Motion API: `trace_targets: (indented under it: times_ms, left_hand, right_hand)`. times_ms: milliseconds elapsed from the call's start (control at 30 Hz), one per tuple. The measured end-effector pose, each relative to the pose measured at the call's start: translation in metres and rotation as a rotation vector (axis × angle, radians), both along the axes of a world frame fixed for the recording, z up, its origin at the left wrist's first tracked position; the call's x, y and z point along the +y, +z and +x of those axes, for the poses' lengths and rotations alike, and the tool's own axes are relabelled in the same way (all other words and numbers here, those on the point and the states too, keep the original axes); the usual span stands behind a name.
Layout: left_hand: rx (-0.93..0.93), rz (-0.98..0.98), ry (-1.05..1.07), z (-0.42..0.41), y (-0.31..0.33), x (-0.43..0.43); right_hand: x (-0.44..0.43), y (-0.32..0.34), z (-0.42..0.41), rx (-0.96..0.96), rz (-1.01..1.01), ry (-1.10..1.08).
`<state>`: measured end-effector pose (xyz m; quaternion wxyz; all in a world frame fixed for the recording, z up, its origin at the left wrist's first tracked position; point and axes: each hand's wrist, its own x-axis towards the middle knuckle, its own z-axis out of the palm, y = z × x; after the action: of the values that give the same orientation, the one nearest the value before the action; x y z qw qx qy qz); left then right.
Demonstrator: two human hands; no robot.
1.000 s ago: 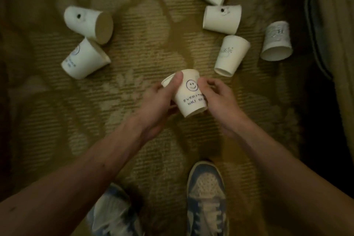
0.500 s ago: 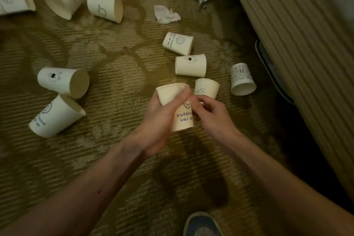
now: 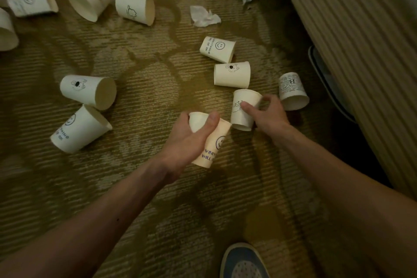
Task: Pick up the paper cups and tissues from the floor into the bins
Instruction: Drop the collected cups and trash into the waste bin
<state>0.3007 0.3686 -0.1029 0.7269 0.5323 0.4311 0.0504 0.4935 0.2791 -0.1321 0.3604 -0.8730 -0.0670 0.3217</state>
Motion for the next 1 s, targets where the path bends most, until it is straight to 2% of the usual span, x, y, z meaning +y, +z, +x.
trace_targets:
  times_ms: [133,233,333,500,600,800,867,1000]
  left_hand:
    - [0.045,0.042,-0.146,-0.008,-0.005,0.003]
    - [0.14,0.23,-0.343,-0.013,-0.008,0.008]
    - [0.257,0.41,-0.462,-0.013,-0.008,0.02]
    - [0.16,0.411,-0.586,-0.007,0.001,0.038]
    - [0.114,0.405,-0.638,-0.001,0.006,0.037]
    - [0.034,0.424,-0.6,0.005,0.004,0.029]
    - [0.044,0.48,-0.59,0.009,0.002,0.028]
    - [0.066,0.5,-0.553,0.017,-0.001,0.031]
  right_hand:
    - [-0.002,-0.004,0.0,0.067,0.039,0.066]
    - [-0.008,-0.002,0.001,0.24,0.114,0.112]
    - [-0.013,0.005,0.001,0.384,0.129,0.26]
    - [-0.011,0.022,0.0,0.52,0.135,0.423]
    - [-0.011,0.025,-0.003,0.6,0.179,0.422]
    - [-0.023,0.023,-0.004,0.635,0.183,0.398]
    - [-0.025,0.022,-0.005,0.539,0.192,0.308]
    - [-0.033,0.01,0.005,-0.009,0.15,-0.086]
